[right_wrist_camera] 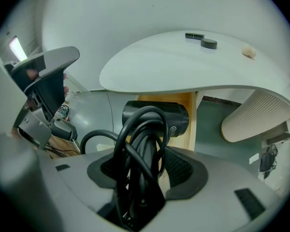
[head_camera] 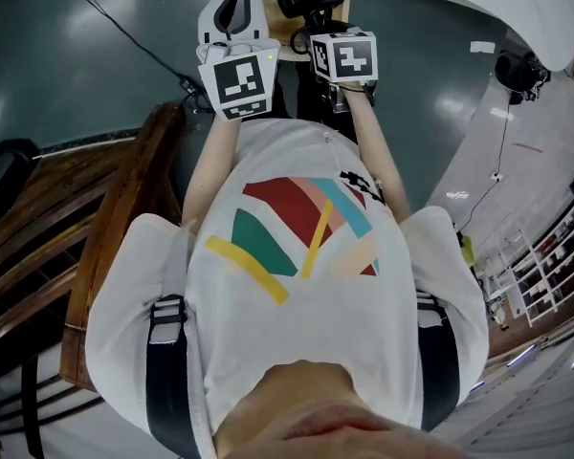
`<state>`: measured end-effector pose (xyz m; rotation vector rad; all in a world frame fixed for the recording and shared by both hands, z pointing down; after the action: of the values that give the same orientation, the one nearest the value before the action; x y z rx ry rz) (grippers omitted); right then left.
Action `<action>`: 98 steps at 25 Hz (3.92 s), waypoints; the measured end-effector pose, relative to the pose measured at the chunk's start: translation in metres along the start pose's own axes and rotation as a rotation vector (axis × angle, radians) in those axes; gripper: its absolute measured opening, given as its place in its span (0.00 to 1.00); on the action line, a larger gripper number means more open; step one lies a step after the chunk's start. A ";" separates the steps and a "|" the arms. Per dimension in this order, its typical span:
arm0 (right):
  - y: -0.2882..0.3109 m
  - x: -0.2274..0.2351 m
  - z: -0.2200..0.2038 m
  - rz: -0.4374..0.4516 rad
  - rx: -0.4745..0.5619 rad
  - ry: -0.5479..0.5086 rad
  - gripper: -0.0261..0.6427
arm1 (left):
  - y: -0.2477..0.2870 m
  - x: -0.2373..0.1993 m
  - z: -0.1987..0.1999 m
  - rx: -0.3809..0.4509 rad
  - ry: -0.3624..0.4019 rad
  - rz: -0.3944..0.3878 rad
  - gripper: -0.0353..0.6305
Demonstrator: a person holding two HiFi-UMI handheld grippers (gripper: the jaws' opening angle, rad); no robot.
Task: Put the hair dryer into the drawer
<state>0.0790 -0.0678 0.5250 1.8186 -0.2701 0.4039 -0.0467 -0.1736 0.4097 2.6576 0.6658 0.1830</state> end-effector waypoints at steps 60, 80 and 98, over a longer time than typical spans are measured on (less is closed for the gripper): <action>0.109 0.032 0.053 -0.034 0.178 -0.227 0.39 | -0.006 -0.012 -0.040 -0.131 0.016 0.100 0.08; 0.138 0.059 0.057 -0.070 0.333 -0.119 0.39 | -0.029 0.015 -0.070 -0.149 0.048 0.084 0.08; 0.168 0.074 0.061 -0.091 0.367 -0.114 0.40 | -0.027 0.017 -0.086 -0.145 0.007 0.115 0.08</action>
<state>0.0902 -0.1712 0.6879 2.2097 -0.1991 0.2989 -0.0619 -0.1141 0.4780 2.5577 0.4828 0.2629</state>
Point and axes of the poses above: the fingertips, and each gripper's own axes: y forward along the fingers, x to its right, z out of its top, the point moved 6 cm from there along -y, backward along the fingers, and after that the axes turned 9 degrees about z, right-handed, at the moved point
